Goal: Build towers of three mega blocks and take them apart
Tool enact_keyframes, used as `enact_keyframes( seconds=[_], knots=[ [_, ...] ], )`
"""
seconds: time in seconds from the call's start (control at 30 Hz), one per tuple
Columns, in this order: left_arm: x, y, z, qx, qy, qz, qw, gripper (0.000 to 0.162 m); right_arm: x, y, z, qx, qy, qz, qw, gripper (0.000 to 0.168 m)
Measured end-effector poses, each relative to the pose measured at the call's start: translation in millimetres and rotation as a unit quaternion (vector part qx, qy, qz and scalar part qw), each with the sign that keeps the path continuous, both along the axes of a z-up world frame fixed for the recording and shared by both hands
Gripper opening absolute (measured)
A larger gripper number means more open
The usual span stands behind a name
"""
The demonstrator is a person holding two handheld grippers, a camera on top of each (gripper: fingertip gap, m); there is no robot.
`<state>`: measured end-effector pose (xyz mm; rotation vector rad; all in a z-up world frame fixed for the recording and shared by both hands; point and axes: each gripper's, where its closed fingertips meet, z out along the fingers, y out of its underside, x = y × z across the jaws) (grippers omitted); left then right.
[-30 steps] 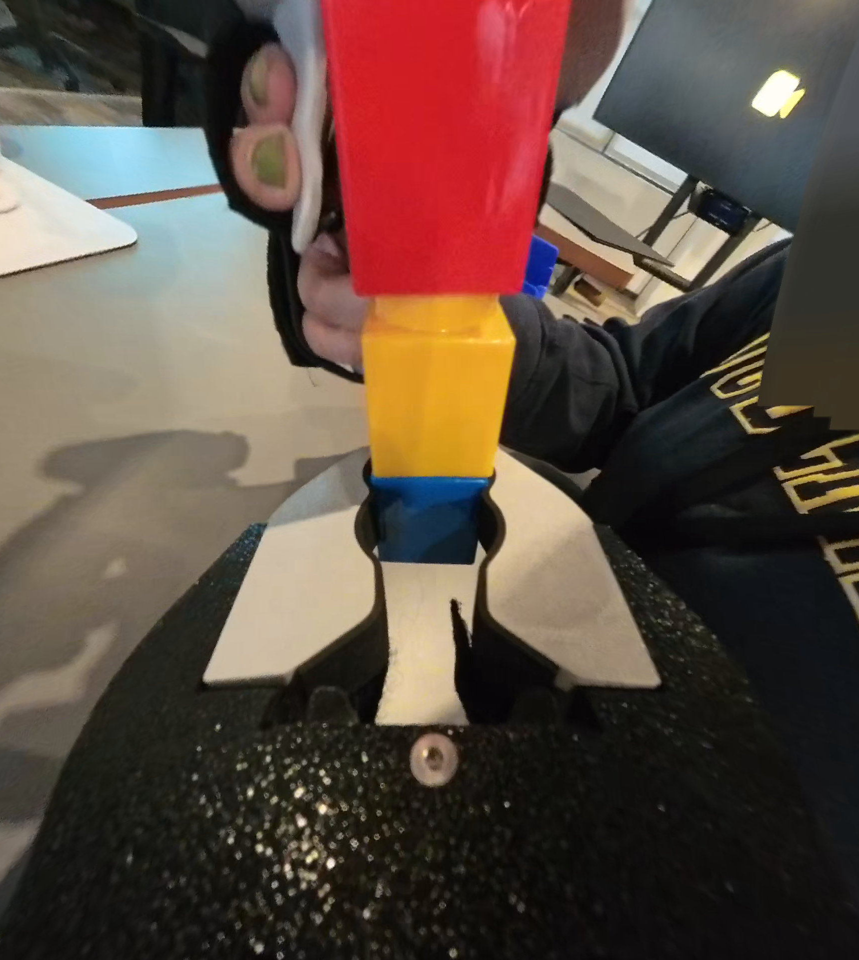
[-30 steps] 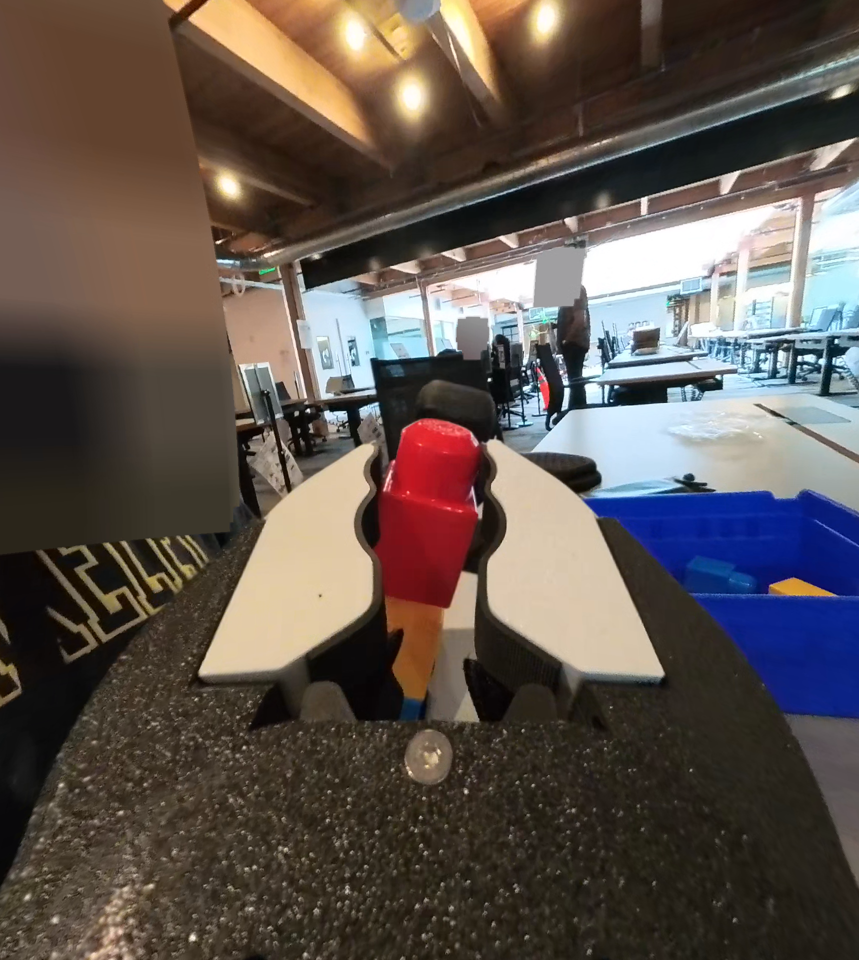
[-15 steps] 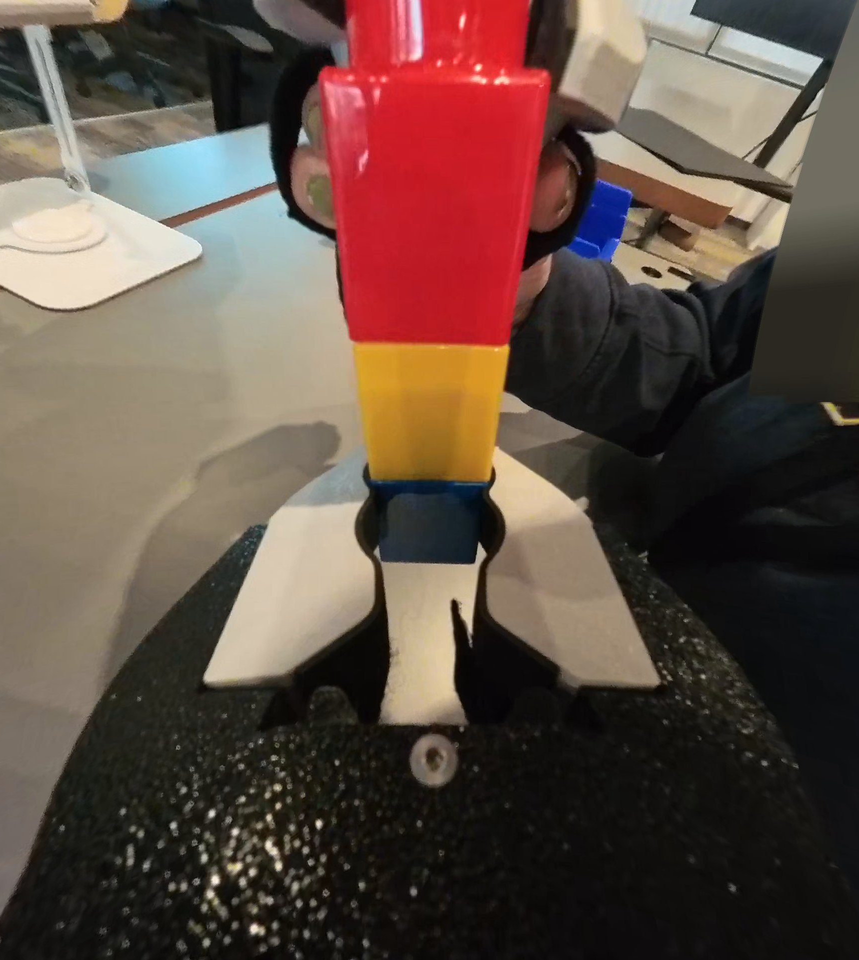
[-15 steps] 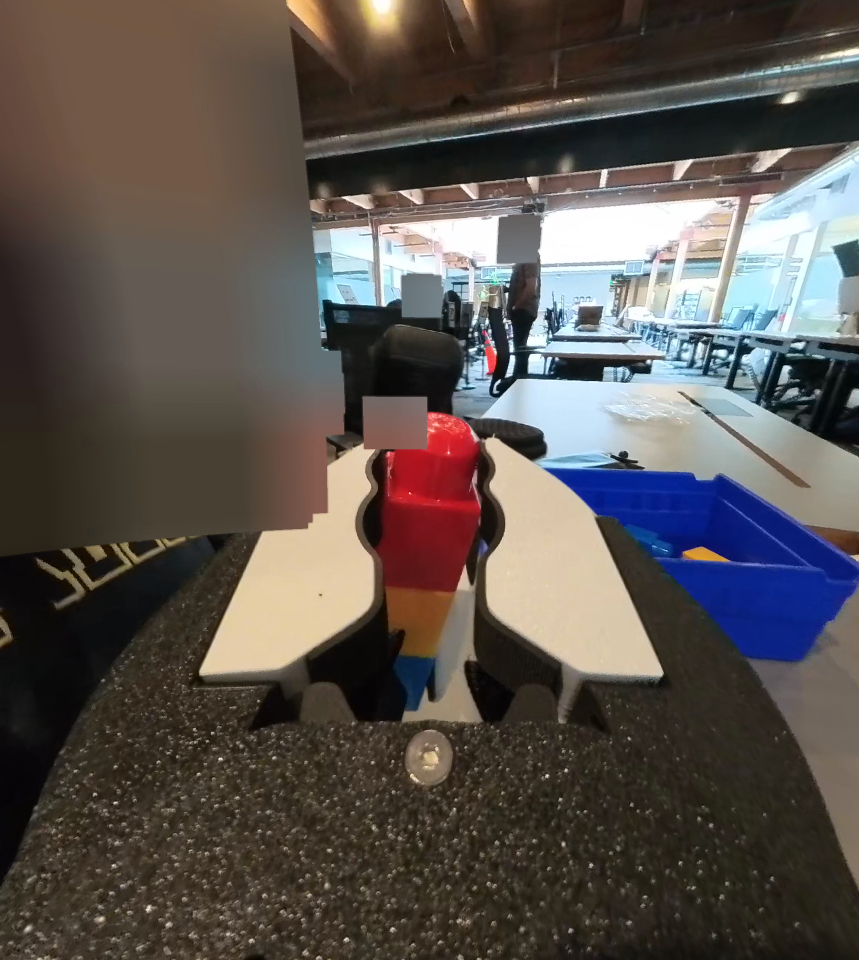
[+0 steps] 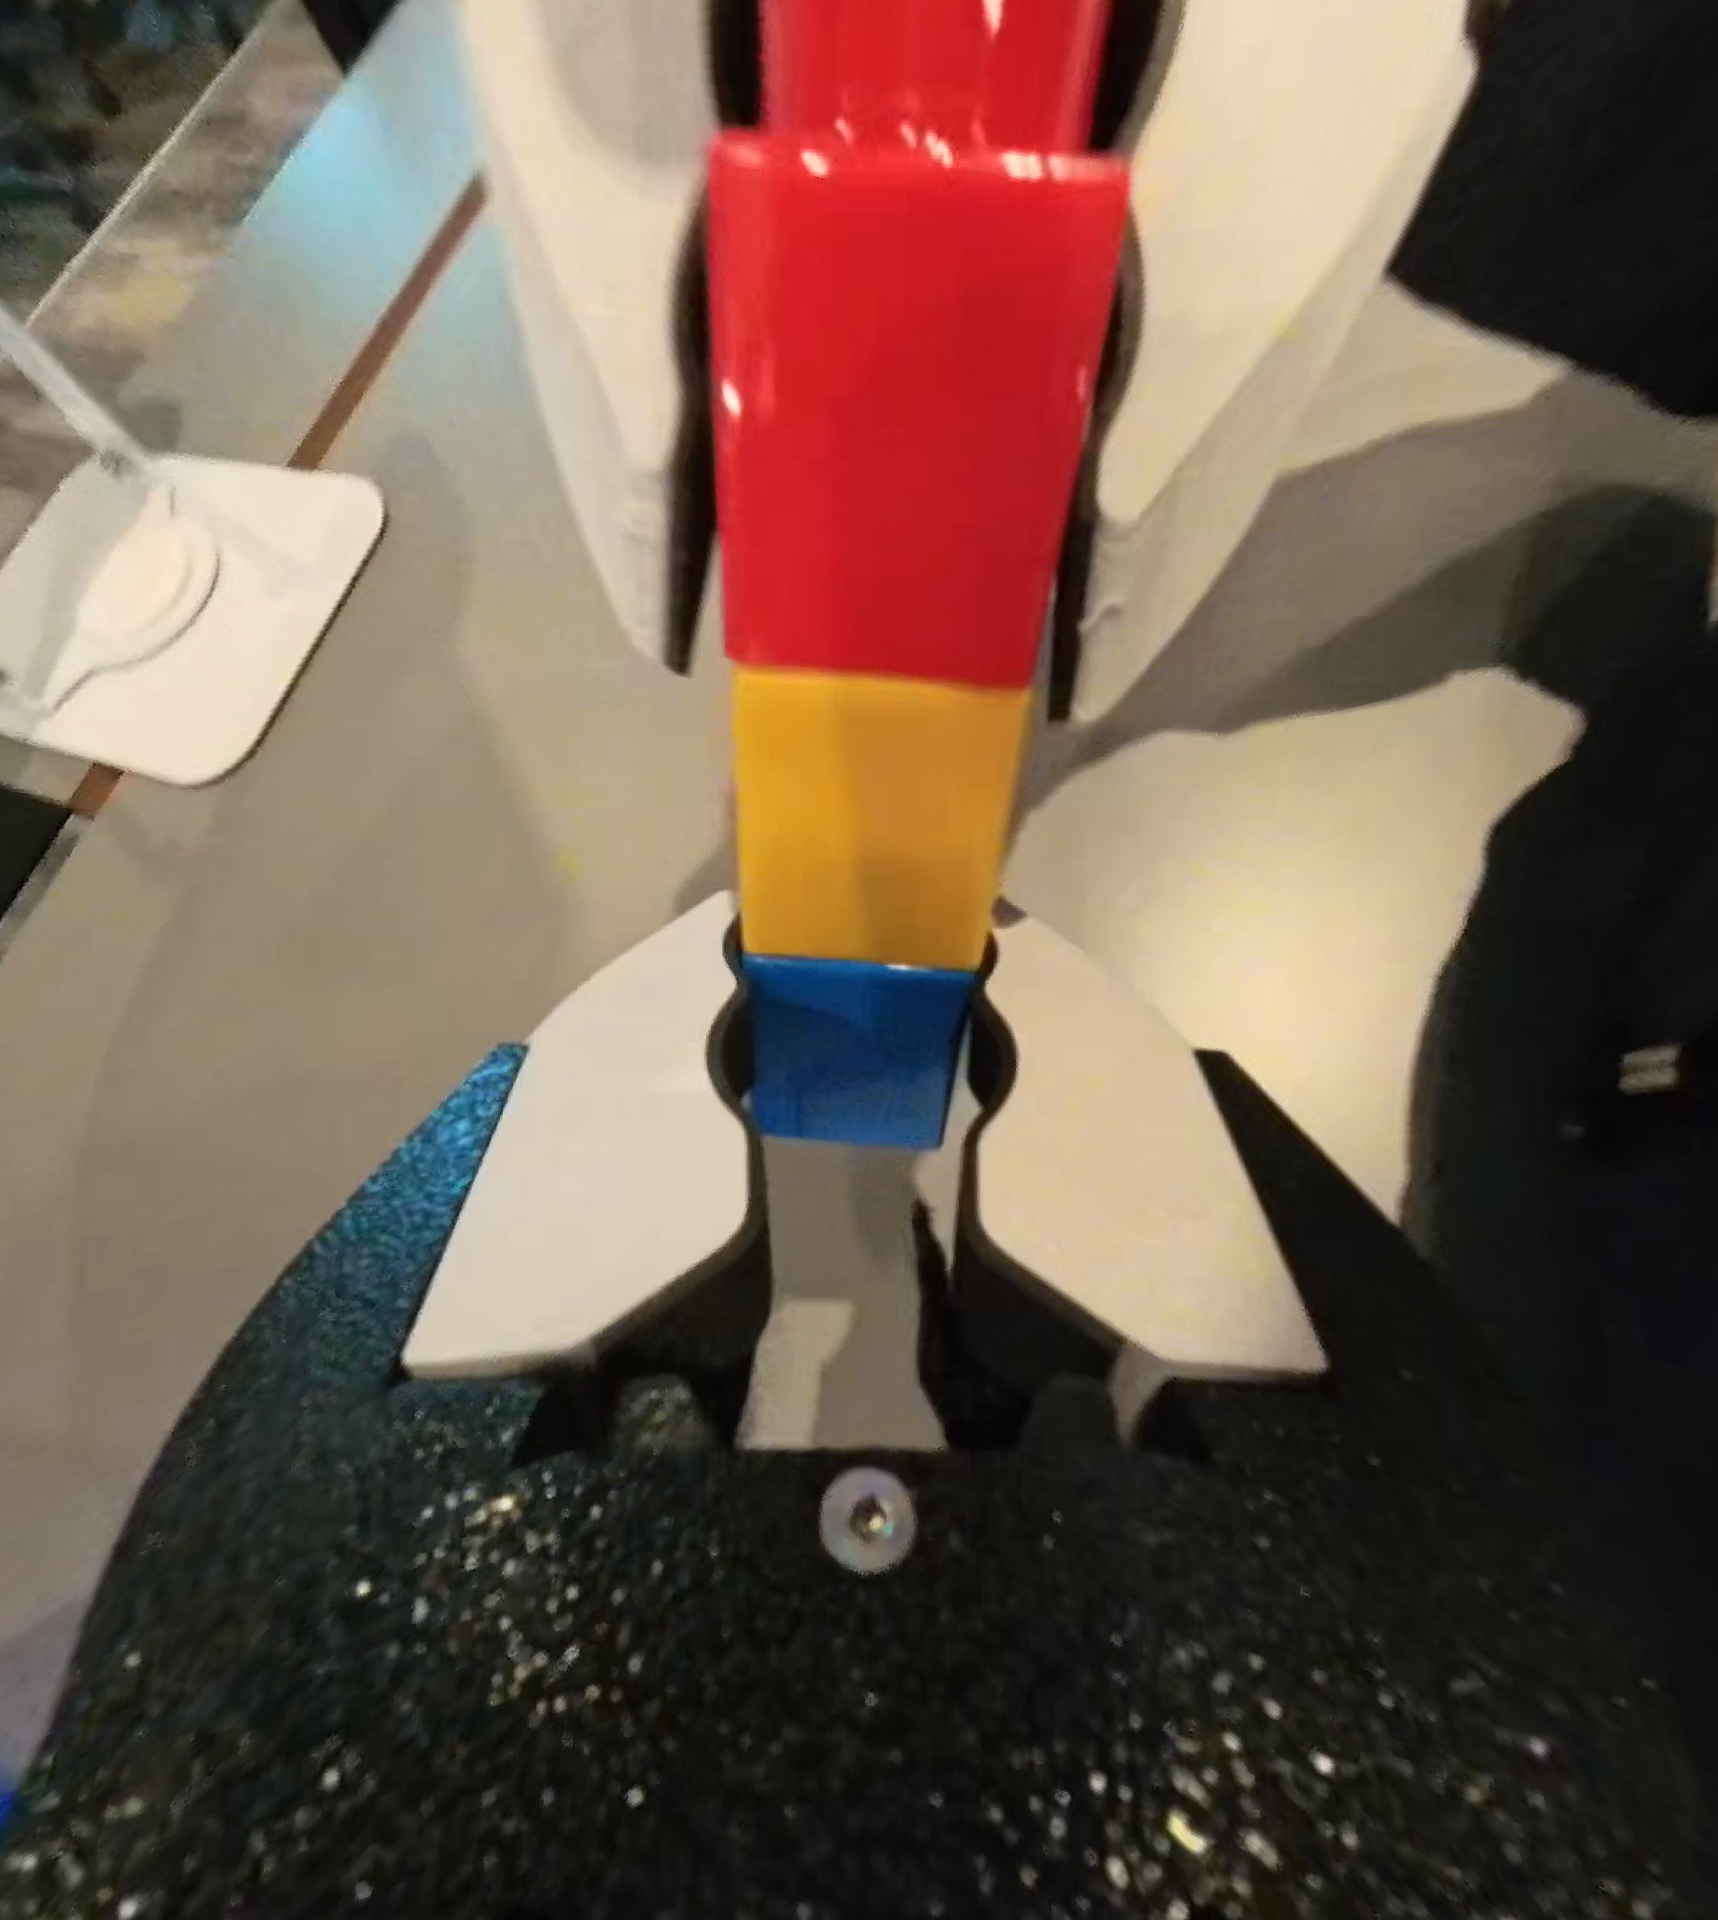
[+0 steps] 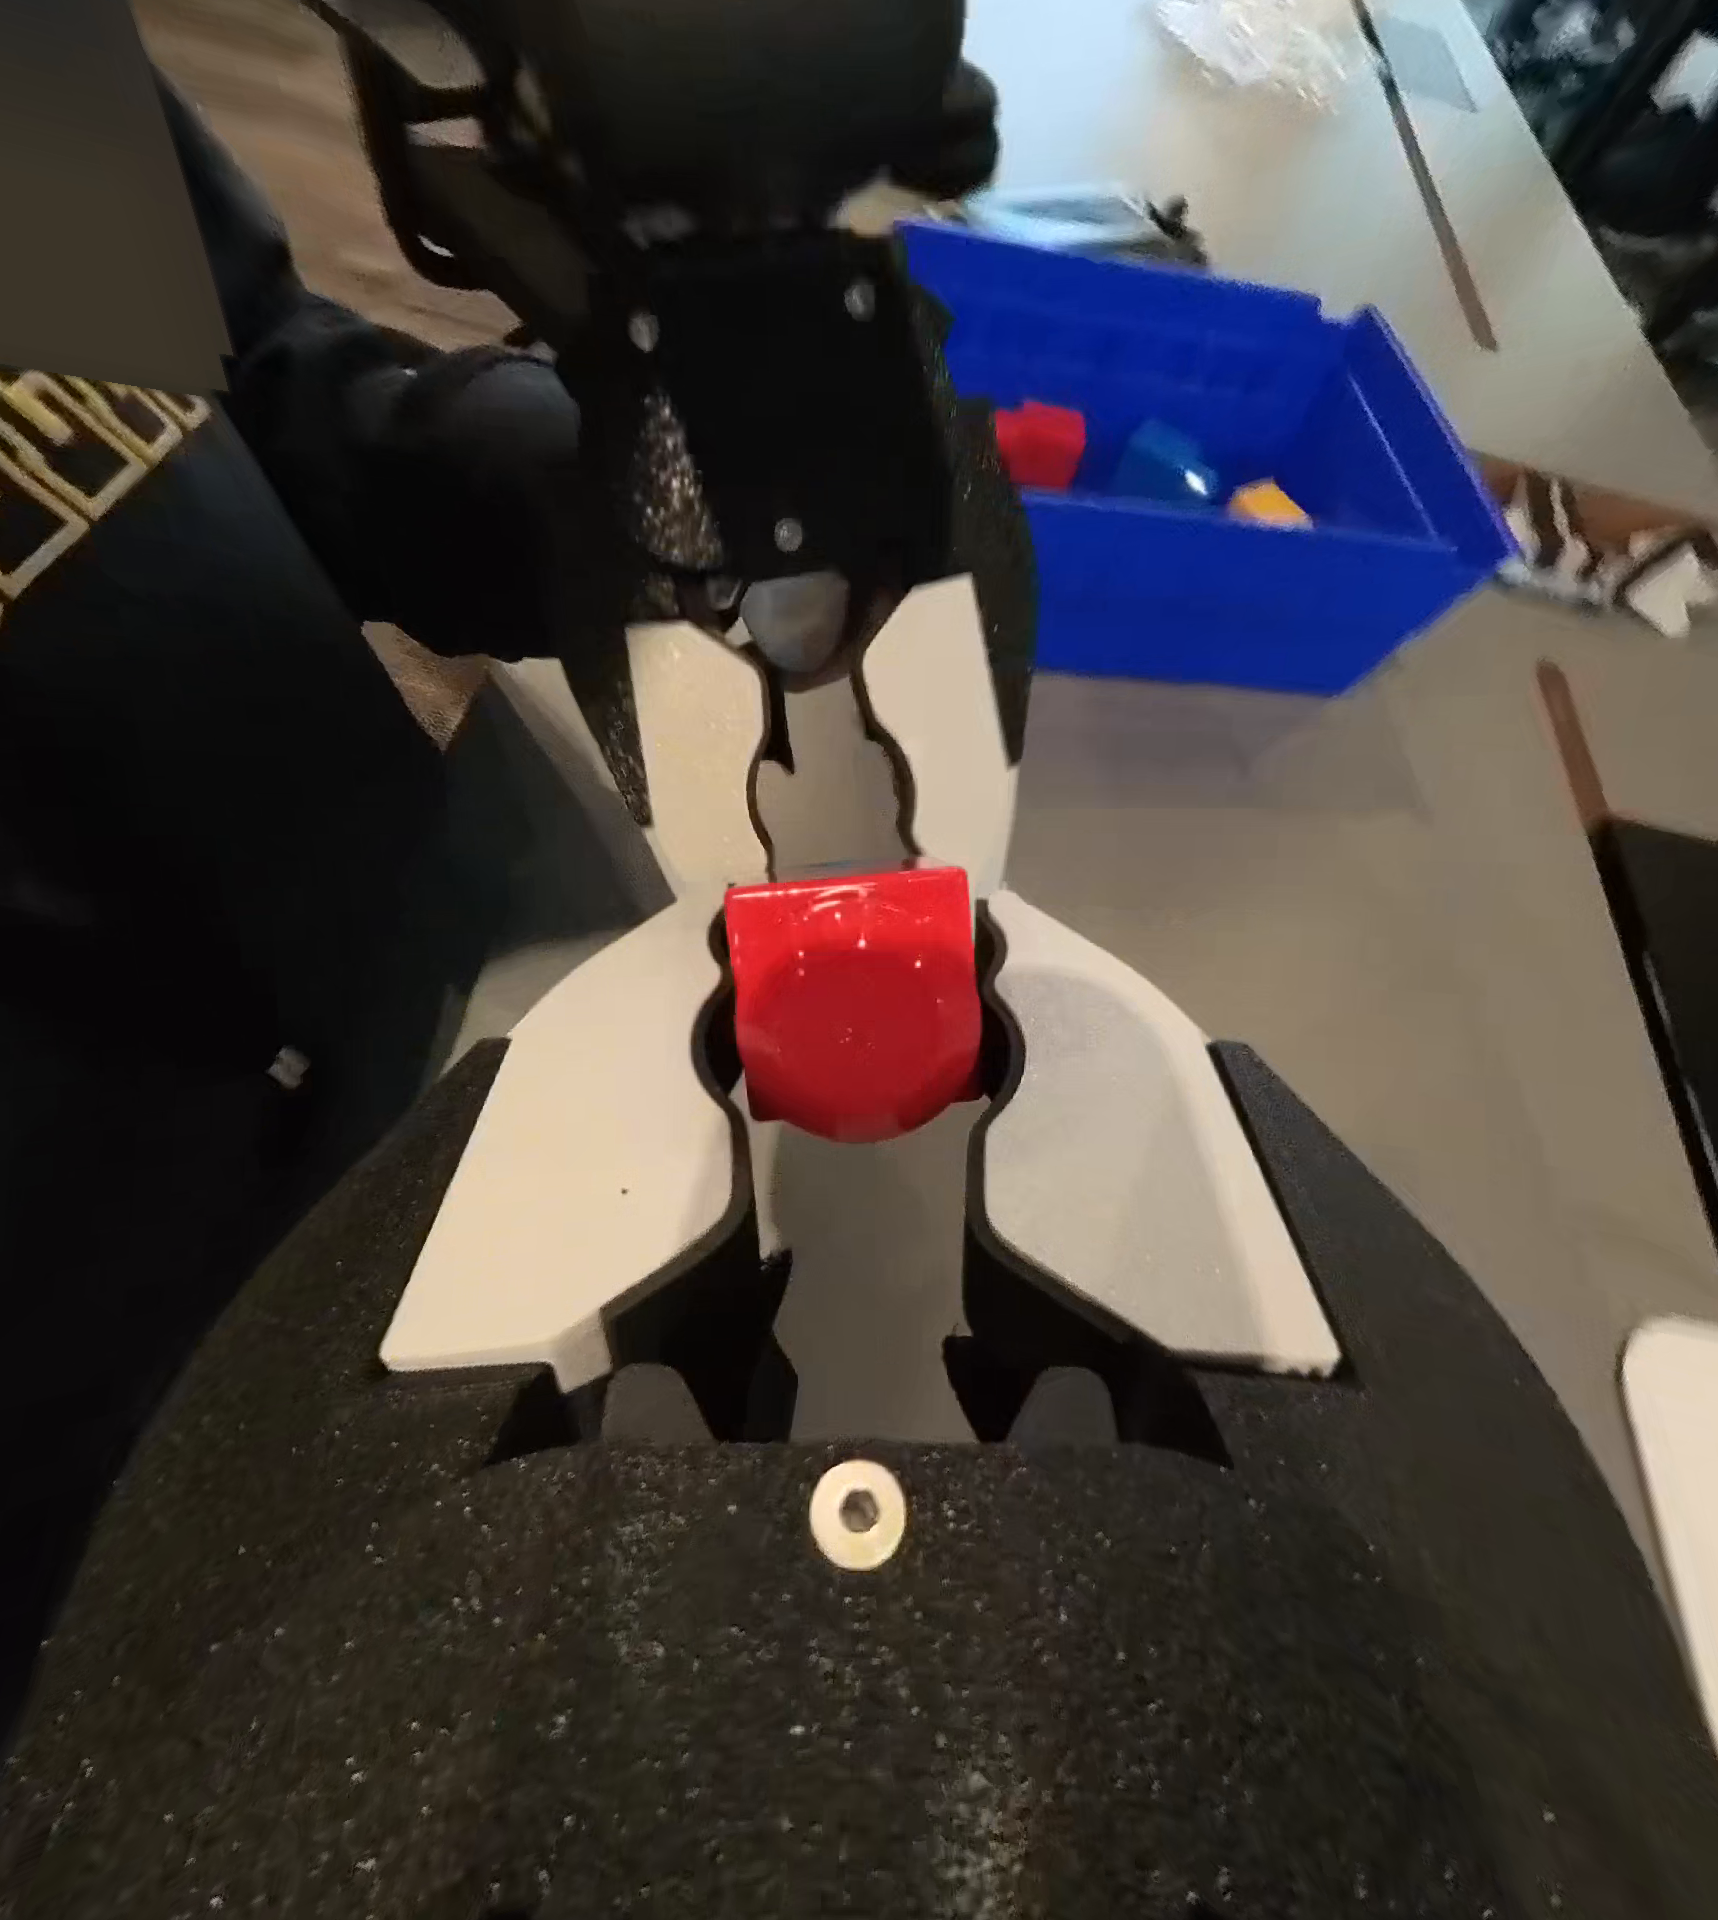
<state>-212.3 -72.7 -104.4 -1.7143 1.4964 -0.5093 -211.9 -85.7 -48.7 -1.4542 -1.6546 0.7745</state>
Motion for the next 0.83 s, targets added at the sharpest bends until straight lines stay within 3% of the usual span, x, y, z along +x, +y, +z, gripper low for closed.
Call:
enact_keyframes(
  seconds=[0.13, 0.27, 0.37, 0.43, 0.57, 0.7, 0.83],
  knots=[
    [37.9, -10.0, 13.5, -0.025, -0.06, -0.026, 0.998, 0.079, 46.8, -12.5, 4.7, 0.006, 0.013, -0.047, 0.999, 0.042],
    [50.5, -7.6, 18.2, -0.009, -0.073, -0.023, 0.997, 0.12, 146.1, -27.0, 56.5, 0.048, 0.05, -0.142, 0.988, 0.042],
    [52.7, -8.5, 16.3, -0.012, -0.09, -0.017, 0.996, 0.12, 242.0, -40.9, 87.6, 0.084, 0.006, -0.246, 0.966, 0.041],
    [53.5, -8.7, 12.8, -0.02, -0.103, -0.009, 0.994, 0.119, 300.2, -48.0, 90.8, 0.088, -0.051, -0.306, 0.946, 0.042],
    [57.9, -9.1, 8.4, -0.055, -0.134, 0.007, 0.989, 0.117, 341.3, -54.4, 60.2, -0.008, -0.112, -0.312, 0.943, 0.042],
    [66.2, -10.1, 6.8, -0.077, -0.148, 0.017, 0.986, 0.114, 340.7, -41.5, -6.2, -0.042, -0.221, -0.275, 0.935, 0.042],
    [74.5, -14.5, 7.1, -0.077, -0.141, 0.015, 0.987, 0.112, 328.9, -31.2, -46.1, -0.054, -0.242, -0.236, 0.94, 0.042]
  ],
)
